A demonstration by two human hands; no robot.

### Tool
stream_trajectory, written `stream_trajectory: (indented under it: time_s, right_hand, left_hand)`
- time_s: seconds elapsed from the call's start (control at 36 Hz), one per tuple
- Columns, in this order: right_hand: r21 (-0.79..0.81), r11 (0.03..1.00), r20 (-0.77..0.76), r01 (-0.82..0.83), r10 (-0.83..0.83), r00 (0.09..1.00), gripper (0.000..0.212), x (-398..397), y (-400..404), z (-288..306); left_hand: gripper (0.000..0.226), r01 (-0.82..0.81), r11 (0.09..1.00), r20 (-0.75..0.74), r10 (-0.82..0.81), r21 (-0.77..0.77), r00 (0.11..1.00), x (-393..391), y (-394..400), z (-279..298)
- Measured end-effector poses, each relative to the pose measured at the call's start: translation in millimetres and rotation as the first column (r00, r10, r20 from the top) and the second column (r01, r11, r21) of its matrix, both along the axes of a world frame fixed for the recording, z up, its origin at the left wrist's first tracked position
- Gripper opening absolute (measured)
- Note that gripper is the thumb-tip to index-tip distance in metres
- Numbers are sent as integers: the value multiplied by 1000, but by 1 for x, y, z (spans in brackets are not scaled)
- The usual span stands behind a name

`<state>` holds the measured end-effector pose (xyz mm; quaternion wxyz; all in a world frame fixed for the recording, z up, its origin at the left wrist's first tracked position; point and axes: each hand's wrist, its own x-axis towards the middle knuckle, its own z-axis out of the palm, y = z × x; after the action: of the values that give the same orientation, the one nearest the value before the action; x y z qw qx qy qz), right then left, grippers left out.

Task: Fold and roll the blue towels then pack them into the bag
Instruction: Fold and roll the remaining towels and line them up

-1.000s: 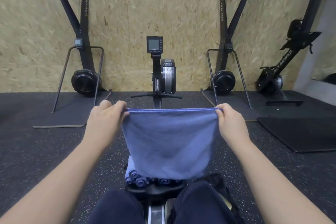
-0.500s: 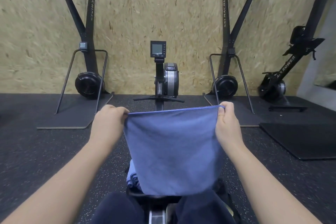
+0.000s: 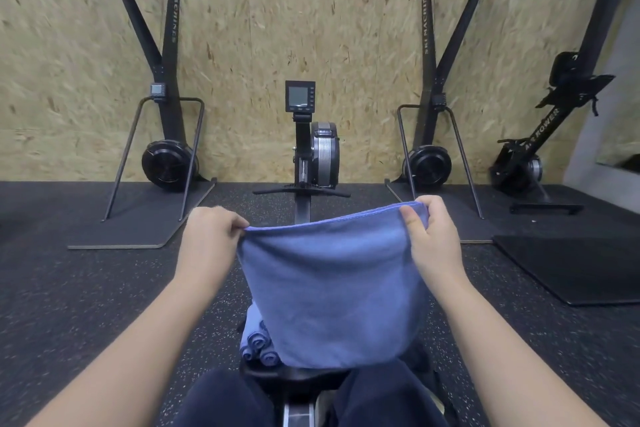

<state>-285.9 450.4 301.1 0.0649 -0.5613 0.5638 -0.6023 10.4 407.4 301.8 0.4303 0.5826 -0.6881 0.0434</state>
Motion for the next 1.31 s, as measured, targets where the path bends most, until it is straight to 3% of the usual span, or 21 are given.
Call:
stream_trajectory:
  time_s: [0.19,0.28,0.42,0.64,0.78,0.92,1.03,1.08,1.17,1.31]
  right_hand:
    - [-52,998,76,42,-38,996,10,-1,0,1]
    - [-67,997,100,39,-32,994,9,-2,0,1]
    - [-45,998,154,45,-38,987,13,-2,-2,0]
    - [121,989,193,84,-106,975,26,7,-6,0]
    - [214,977,139,11,-41,989,36,19,-2,5]
    - [205,966,114,-158,137,984,34,37,6,13]
    - [188,936,185,-298,264,946,18,49,12,18]
    - [162,919,215,-360,323,922,18,56,17,23]
    - [141,889,266,-435,389,882,15,66,28,32]
    - [196,863,187,-465,433,882,11,76,40,43]
  left_hand:
    - [16,126,986,-210,-100,113,973,1,-7,-4]
    - [11,157,975,-420,-79,155,904,-3,-3,-1]
    - [18,194,976,-627,-91,98,774,-9,0,0]
    - [17,229,971,-648,-134,64,750,-7,1,1]
    - [22,408,910,-768,-207,76,606,-14,16,10]
    - [33,553,831,-747,-331,58,576,-26,44,27]
    - [18,648,760,-681,-451,45,577,-33,63,37]
    - [12,699,712,-616,-522,65,589,-34,69,38]
    - [21,733,665,-480,-601,144,639,-37,73,38]
    - [28,675,727,-311,-618,123,722,-47,77,42]
